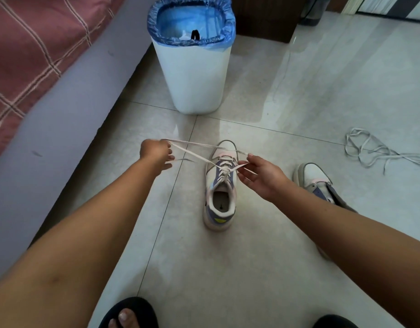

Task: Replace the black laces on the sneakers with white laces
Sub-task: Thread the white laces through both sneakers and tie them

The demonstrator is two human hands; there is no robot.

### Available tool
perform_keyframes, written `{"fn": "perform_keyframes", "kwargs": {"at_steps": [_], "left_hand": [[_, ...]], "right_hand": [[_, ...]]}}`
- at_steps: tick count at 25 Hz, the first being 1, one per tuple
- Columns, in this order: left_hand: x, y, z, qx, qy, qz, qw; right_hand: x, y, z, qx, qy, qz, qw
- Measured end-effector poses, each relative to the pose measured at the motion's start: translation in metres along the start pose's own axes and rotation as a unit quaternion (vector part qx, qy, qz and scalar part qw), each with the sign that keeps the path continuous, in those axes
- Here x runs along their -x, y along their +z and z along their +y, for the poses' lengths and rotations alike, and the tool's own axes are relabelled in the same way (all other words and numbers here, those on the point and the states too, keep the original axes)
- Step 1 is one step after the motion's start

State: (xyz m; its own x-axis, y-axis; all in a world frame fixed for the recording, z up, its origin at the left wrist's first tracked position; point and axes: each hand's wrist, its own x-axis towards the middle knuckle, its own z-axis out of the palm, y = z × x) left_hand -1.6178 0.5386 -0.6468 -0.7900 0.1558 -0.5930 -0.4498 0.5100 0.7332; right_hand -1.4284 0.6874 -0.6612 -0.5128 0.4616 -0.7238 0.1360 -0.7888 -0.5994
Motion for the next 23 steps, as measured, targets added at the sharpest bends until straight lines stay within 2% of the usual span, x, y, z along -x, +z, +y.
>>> {"fn": "perform_keyframes", "kwargs": {"at_steps": [1, 3, 6, 9, 11, 14, 15, 16, 17, 18, 19, 21, 22, 23], "left_hand": [[0.001, 0.000, 0.000, 0.129, -0.079, -0.032, 0.988], [0.004, 0.003, -0.003, 0.264, -0.159, -0.088, 0.947], [0.009, 0.007, -0.010, 0.325, -0.210, -0.090, 0.918], [0.008, -0.004, -0.020, 0.316, -0.218, -0.053, 0.922], [-0.003, -0.017, -0.026, 0.280, -0.188, 0.002, 0.941], [-0.010, -0.031, -0.023, 0.145, -0.147, 0.088, 0.975], [-0.010, -0.030, -0.022, 0.042, -0.134, 0.106, 0.984], [-0.006, -0.025, -0.019, -0.118, -0.116, 0.129, 0.978], [-0.002, -0.017, -0.019, -0.274, -0.073, 0.136, 0.949], [0.005, -0.005, -0.019, -0.373, -0.011, 0.119, 0.920], [0.013, 0.010, -0.020, -0.406, 0.030, 0.068, 0.911], [0.027, 0.042, -0.027, -0.336, 0.016, -0.087, 0.938], [0.034, 0.055, -0.031, -0.297, -0.017, -0.143, 0.944], [0.037, 0.064, -0.034, -0.275, -0.034, -0.158, 0.948]], "right_hand": [[0.000, 0.001, 0.001, -0.012, 0.007, -0.001, 1.000], [0.000, 0.005, 0.003, -0.038, 0.016, -0.004, 0.999], [-0.001, 0.008, 0.001, -0.082, 0.017, -0.004, 0.996], [-0.002, 0.005, 0.001, -0.076, 0.023, -0.012, 0.997], [-0.003, 0.002, 0.003, -0.061, 0.028, -0.021, 0.998], [-0.003, -0.002, 0.002, -0.031, 0.029, -0.044, 0.998], [-0.003, -0.003, 0.002, -0.010, 0.030, -0.049, 0.998], [-0.004, -0.004, 0.002, 0.012, 0.031, -0.052, 0.998], [-0.004, -0.004, 0.004, 0.031, 0.030, -0.055, 0.998], [-0.004, -0.003, 0.006, 0.049, 0.026, -0.058, 0.997], [-0.003, -0.001, 0.009, 0.069, 0.017, -0.063, 0.996], [0.000, 0.003, 0.014, 0.115, -0.018, -0.073, 0.991], [0.001, 0.005, 0.016, 0.138, -0.038, -0.078, 0.987], [0.003, 0.006, 0.017, 0.159, -0.057, -0.081, 0.982]]}}
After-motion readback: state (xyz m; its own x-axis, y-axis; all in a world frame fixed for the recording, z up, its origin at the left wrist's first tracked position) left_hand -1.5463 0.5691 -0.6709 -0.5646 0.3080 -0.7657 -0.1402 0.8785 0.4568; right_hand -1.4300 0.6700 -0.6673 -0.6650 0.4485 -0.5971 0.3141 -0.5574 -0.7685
